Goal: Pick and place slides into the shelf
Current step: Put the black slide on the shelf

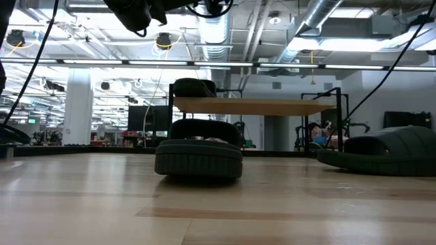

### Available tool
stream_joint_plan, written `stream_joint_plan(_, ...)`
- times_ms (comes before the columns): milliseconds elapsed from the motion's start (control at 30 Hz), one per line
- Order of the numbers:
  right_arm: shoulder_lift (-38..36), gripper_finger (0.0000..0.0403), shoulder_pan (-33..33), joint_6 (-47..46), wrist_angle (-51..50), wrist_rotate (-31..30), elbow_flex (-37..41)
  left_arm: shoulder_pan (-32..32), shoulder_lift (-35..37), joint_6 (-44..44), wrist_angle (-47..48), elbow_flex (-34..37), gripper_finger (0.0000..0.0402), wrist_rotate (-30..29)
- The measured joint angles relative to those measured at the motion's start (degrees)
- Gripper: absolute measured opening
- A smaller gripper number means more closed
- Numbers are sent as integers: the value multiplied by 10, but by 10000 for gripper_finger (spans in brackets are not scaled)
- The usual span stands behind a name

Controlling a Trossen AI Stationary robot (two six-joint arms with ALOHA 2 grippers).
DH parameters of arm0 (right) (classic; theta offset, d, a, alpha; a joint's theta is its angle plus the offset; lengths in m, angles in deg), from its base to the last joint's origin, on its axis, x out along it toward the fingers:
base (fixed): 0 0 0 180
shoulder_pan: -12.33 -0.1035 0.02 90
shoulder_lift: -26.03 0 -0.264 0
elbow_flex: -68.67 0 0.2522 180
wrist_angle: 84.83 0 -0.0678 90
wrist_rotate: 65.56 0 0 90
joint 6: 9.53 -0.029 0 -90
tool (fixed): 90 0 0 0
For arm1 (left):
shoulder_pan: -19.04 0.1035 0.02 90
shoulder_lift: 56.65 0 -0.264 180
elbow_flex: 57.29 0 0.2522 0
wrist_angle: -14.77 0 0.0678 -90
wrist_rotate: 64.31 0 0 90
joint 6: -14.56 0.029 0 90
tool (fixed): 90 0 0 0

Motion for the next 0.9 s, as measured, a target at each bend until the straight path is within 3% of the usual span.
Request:
stream_joint_plan(733,0,0,5,-12,-29,49,0,0,0,19,-9,0,201,-6)
stream_joint_plan(900,0,0,11,-18,-33,62,0,0,0,27,-7,0,176,-8)
